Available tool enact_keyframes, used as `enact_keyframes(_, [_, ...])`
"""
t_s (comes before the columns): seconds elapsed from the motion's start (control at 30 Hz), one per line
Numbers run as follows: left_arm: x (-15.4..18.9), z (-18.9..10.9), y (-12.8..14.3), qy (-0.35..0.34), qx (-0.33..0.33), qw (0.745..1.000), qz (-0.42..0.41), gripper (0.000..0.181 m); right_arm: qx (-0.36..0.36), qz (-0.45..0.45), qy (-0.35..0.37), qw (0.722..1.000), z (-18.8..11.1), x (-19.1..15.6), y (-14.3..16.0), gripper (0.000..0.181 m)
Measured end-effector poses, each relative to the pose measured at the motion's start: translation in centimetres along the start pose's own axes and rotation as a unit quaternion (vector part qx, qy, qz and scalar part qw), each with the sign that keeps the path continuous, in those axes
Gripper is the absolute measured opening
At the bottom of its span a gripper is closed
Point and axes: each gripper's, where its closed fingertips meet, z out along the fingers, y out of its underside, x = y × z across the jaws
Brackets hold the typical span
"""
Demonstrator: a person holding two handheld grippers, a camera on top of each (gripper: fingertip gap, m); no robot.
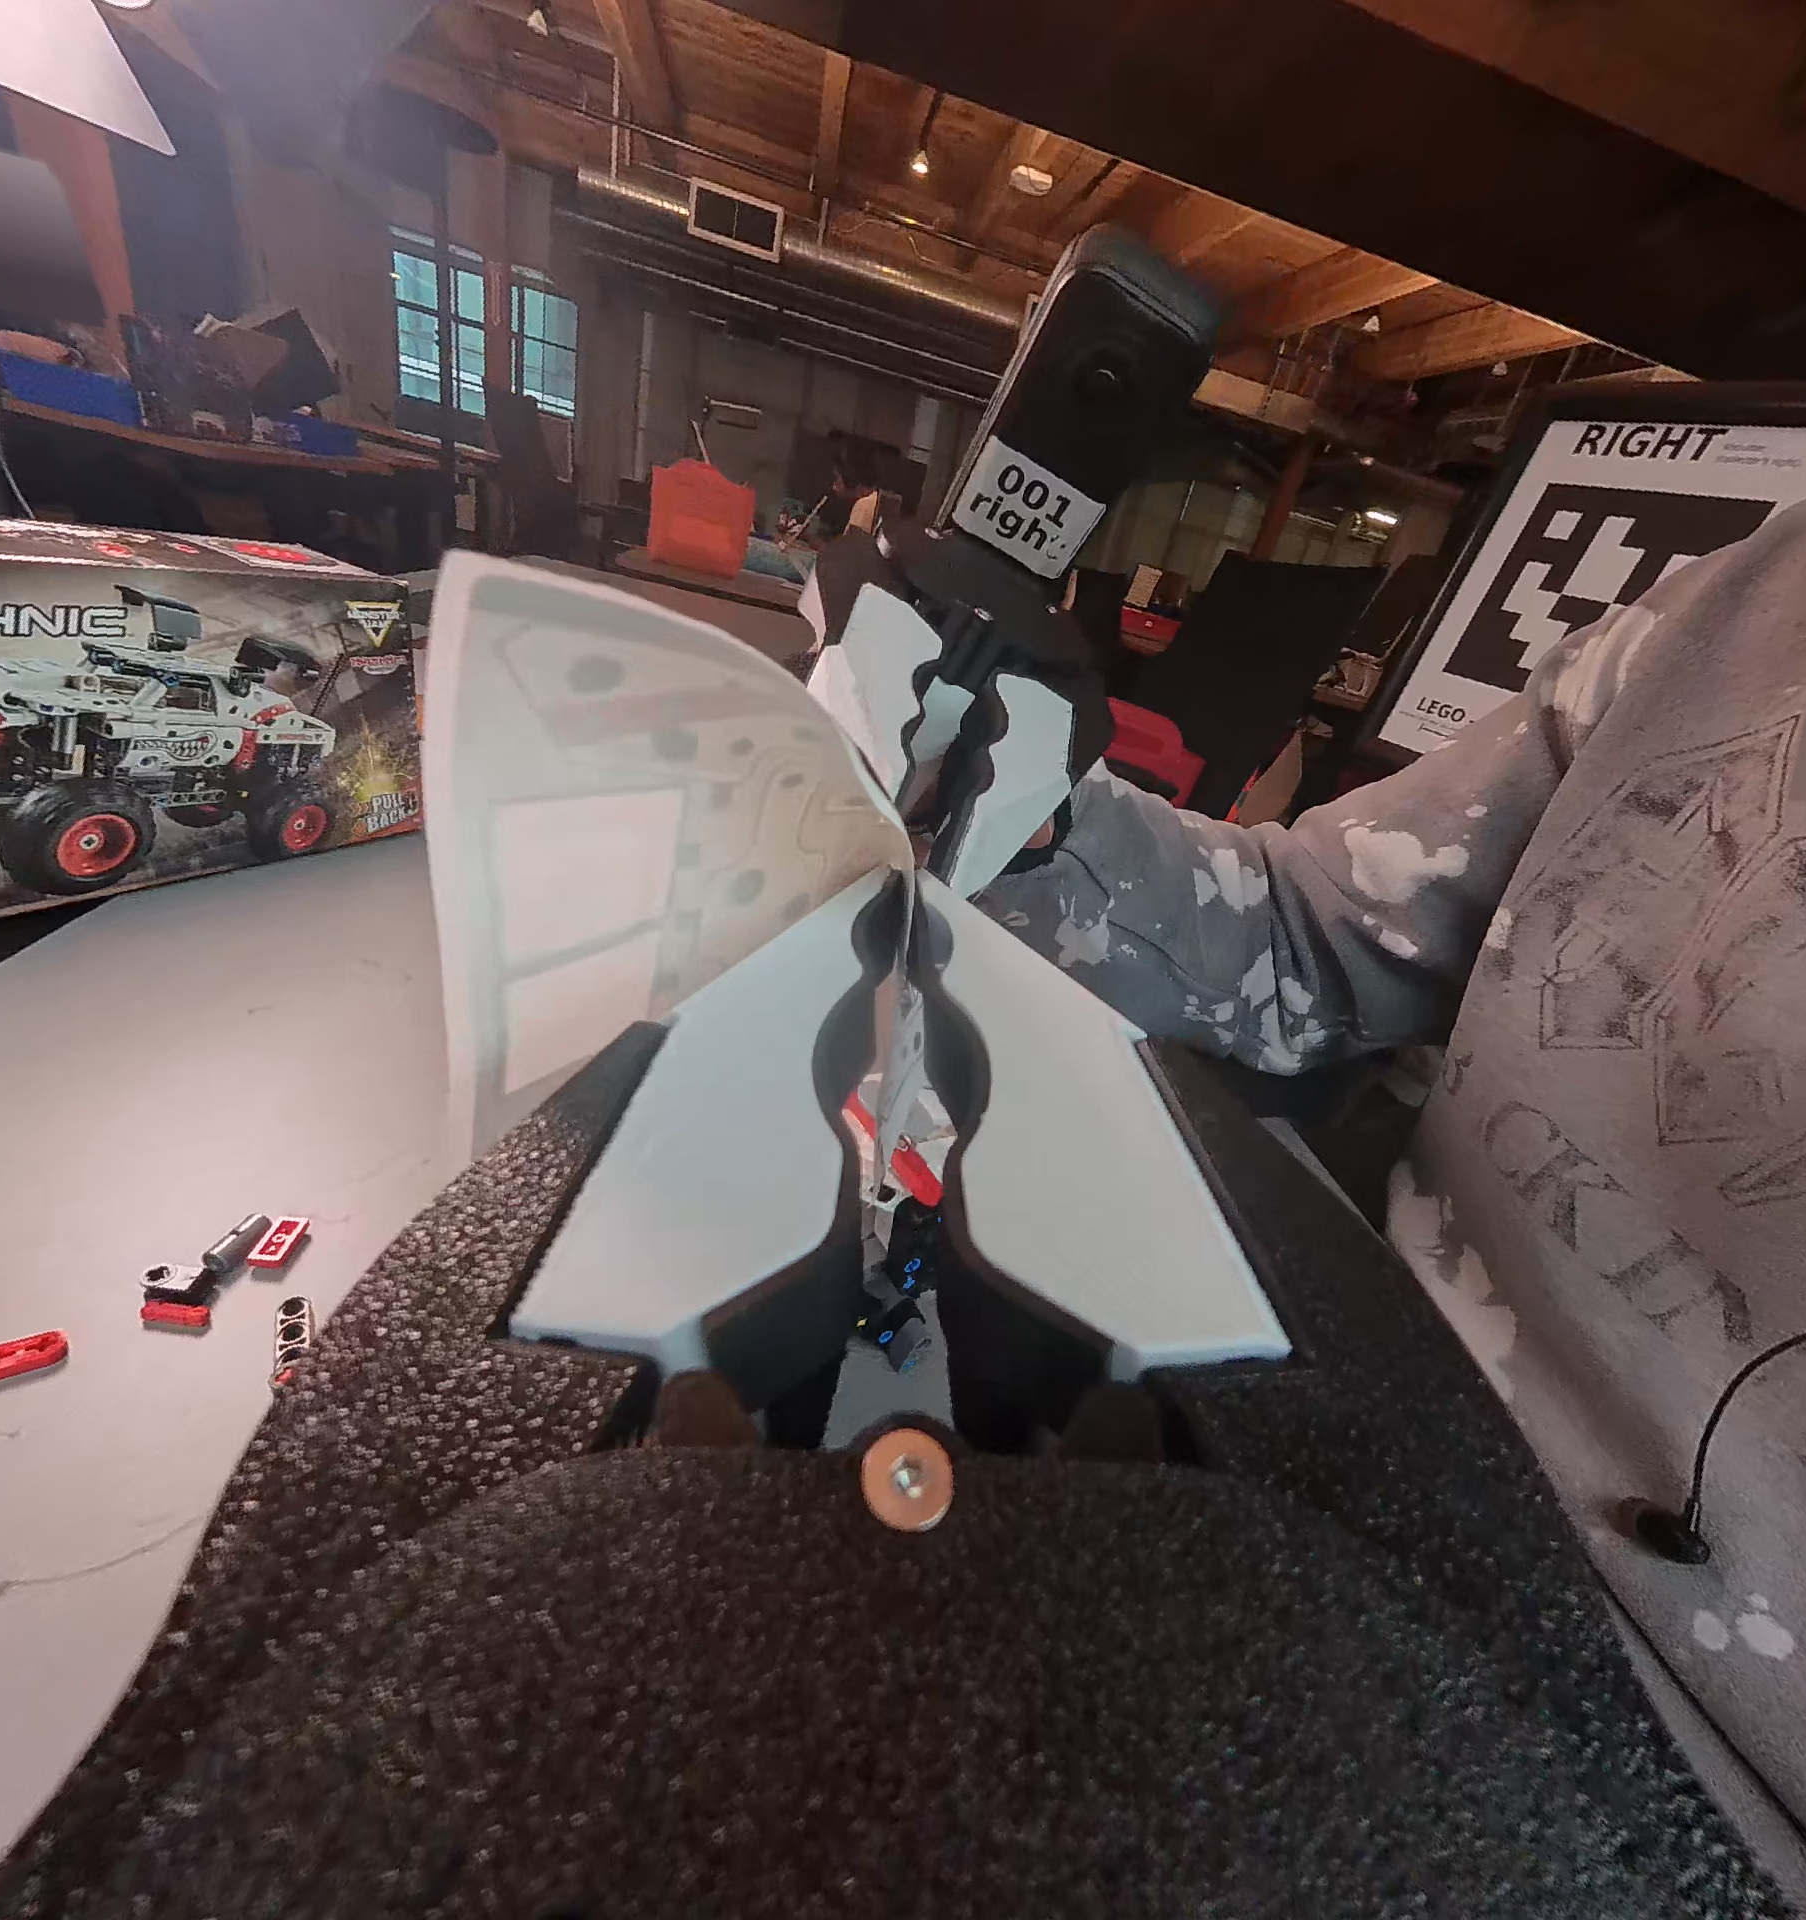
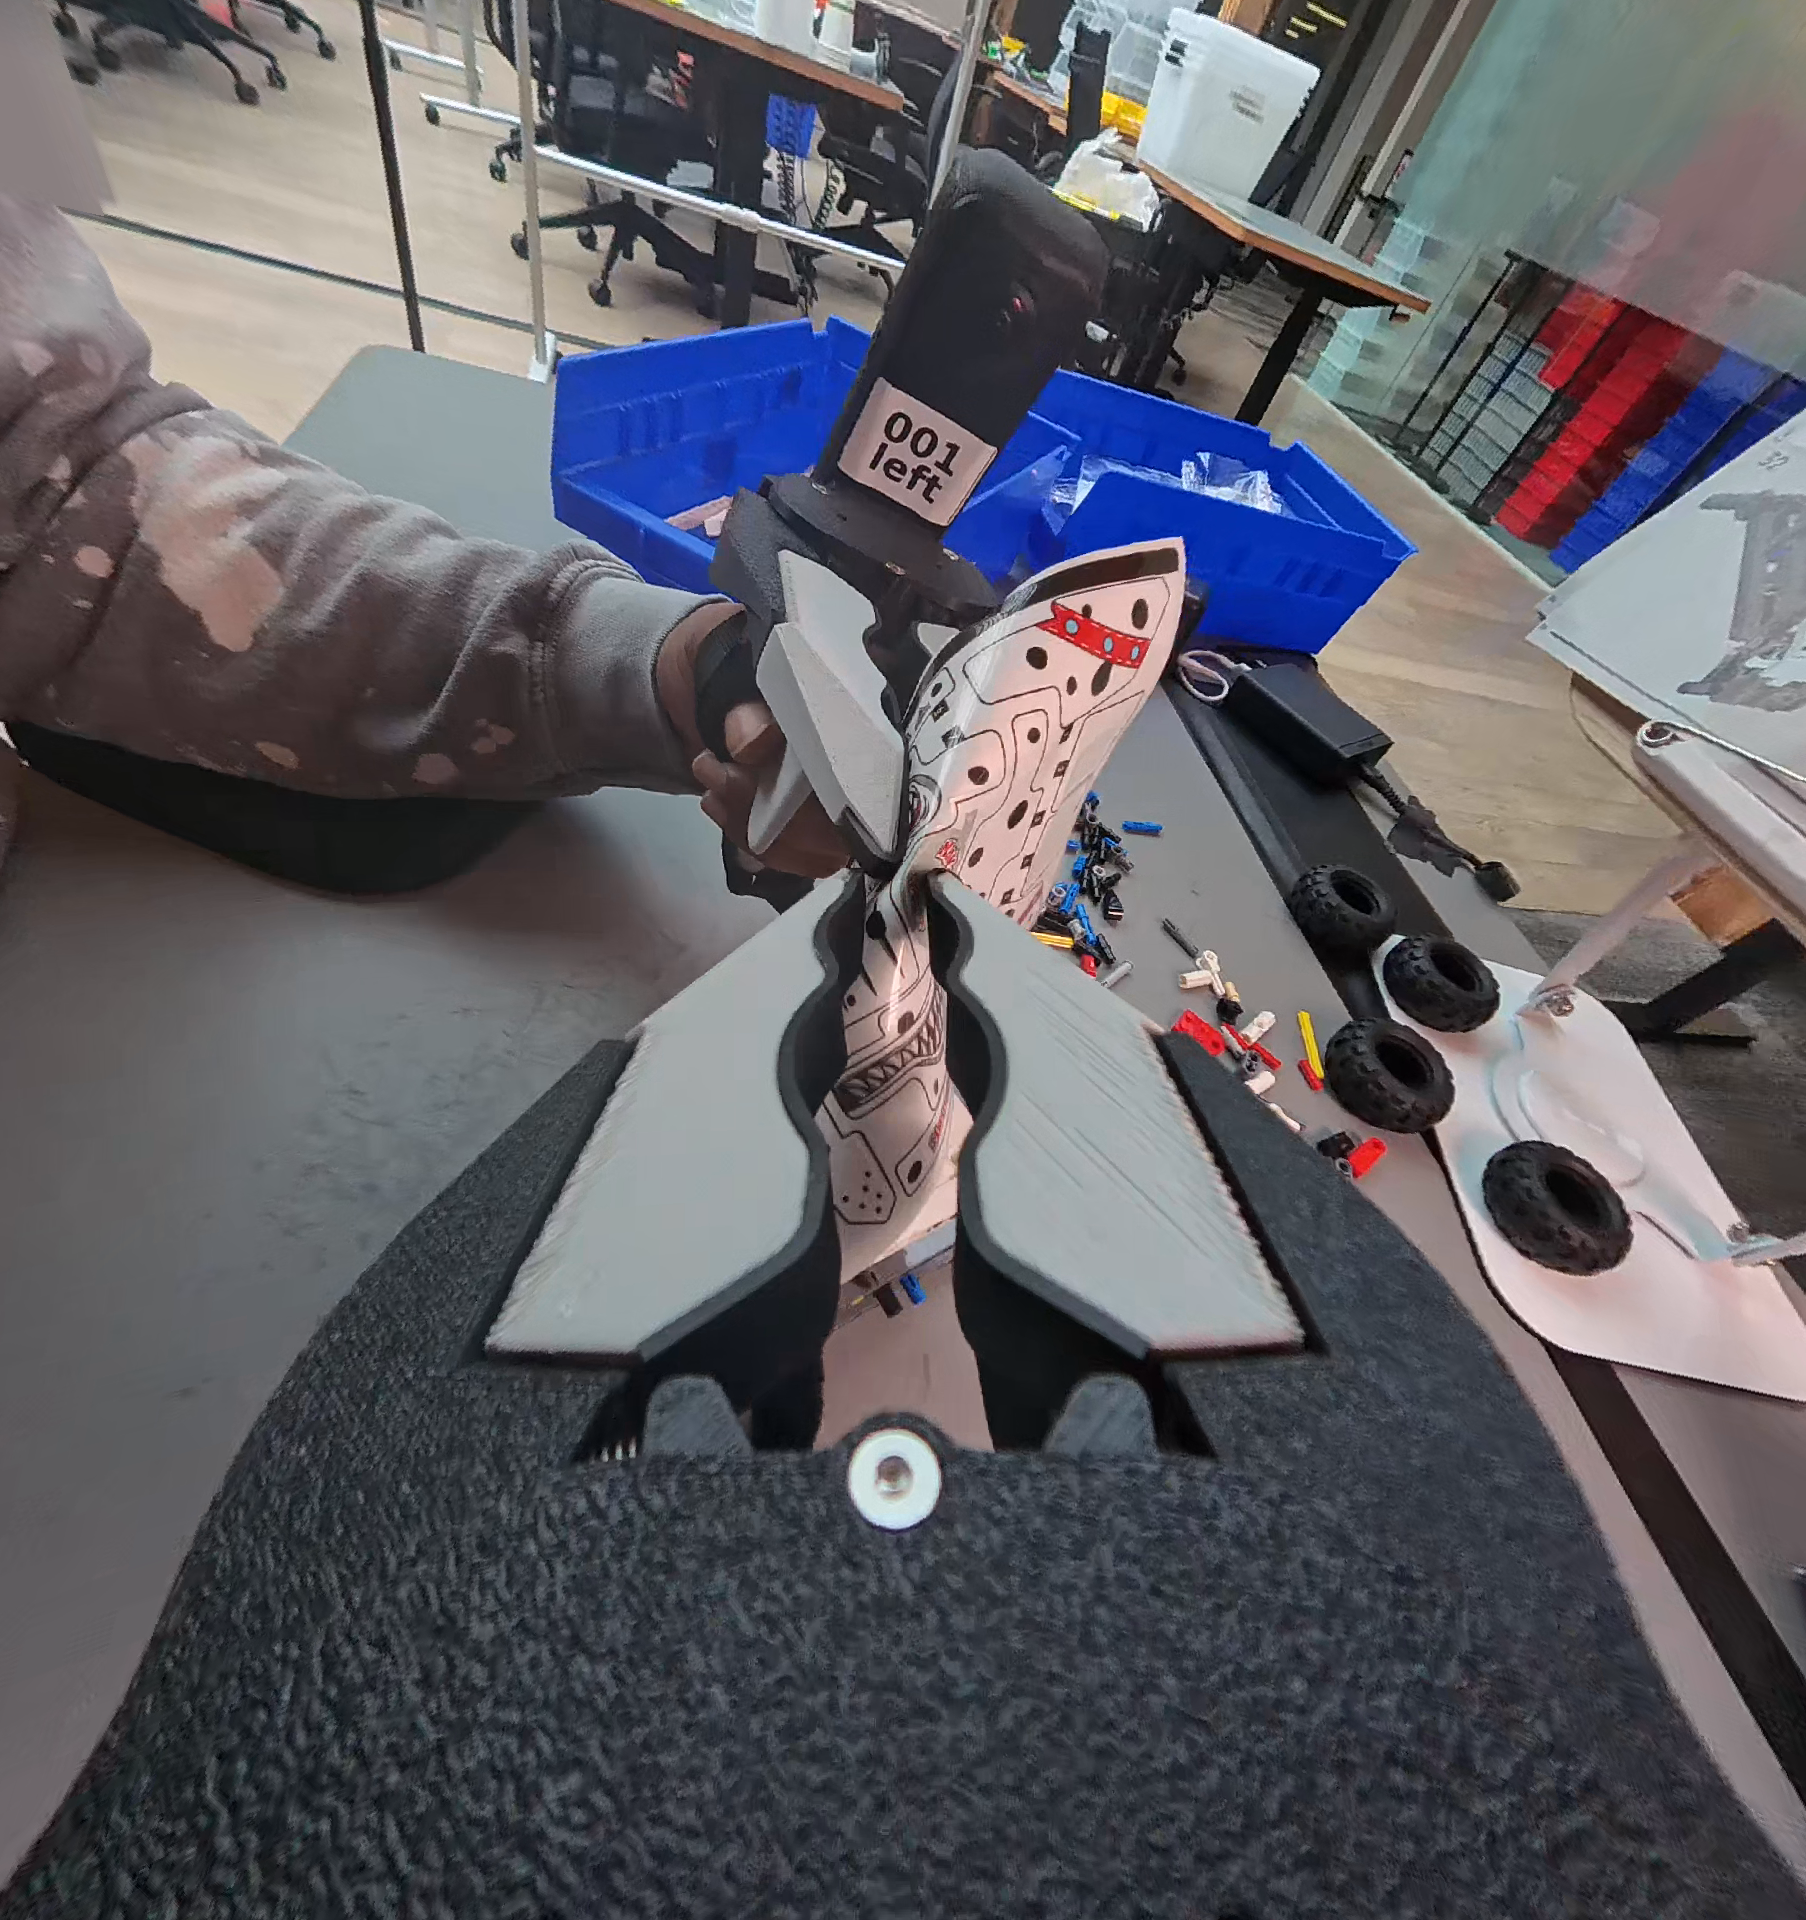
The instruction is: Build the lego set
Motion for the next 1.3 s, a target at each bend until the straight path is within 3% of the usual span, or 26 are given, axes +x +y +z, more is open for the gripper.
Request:
enact_keyframes(0.37, [1.7,0.1,0.7,0.036,-0.009,0.999,0.04,0.0,-0.028,-0.021,0.002,0.999,0.1,-0.4,0.3,0.034])
enact_keyframes(0.53, [2.7,0.4,1.3,0.062,-0.024,0.997,0.049,0.0,-0.033,-0.003,-0.056,0.998,0.1,-2.4,0.5,0.027])
enact_keyframes(0.8, [4.3,0.3,-0.6,0.076,-0.014,0.994,0.075,0.0,0.023,0.0,-0.067,0.997,-1.0,-2.7,-2.4,0.017])
enact_keyframes(0.93, [9.3,0.8,-2.9,0.103,-0.036,0.983,0.145,0.0,0.031,-0.067,-0.054,0.996,-2.2,-4.8,-6.5,0.037])
enact_keyframes(1.03, [14.6,0.7,-3.6,0.117,-0.046,0.97,0.207,0.0,0.033,-0.122,-0.05,0.991,-3.2,-8.6,-9.8,0.041])
enact_keyframes(1.23, [24.3,-0.4,0.6,0.129,-0.105,0.952,0.256,0.0,0.001,-0.15,-0.077,0.986,-3.0,-19.0,-10.7,0.041])
enact_keyframes(1.3, [27.2,-0.8,2.5,0.126,-0.118,0.948,0.267,0.0,-0.002,-0.149,-0.07,0.986,-2.8,-22.1,-10.1,0.049])
